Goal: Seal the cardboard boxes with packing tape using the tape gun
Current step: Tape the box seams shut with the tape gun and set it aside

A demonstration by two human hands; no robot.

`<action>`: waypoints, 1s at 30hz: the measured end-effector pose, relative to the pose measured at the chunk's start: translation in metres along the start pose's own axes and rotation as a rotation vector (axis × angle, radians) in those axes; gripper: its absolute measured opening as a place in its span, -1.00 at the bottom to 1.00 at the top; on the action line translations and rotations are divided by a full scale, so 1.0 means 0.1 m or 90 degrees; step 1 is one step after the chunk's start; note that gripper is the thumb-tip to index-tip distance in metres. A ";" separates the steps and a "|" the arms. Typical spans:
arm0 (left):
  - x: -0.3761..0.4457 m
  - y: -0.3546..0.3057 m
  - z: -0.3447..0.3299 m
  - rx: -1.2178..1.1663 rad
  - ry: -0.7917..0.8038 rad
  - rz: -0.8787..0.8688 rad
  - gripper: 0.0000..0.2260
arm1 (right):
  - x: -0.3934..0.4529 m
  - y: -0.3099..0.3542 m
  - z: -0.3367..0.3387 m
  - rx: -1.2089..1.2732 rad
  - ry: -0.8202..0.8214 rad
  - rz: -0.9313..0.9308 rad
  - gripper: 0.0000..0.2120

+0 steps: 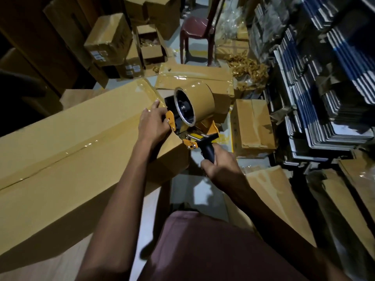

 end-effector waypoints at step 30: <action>0.24 0.04 -0.06 0.045 -0.130 0.019 -0.88 | 0.66 -0.32 -0.39 0.416 0.131 0.020 -0.76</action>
Point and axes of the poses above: each hand's wrist, its own x-axis towards the middle knuckle, its own z-axis out of the back of the hand, y = z × x, the point moved 5 cm from there along x, towards the middle knuckle, and after that the axes turned 7 degrees about -z, right-handed, at the moved point
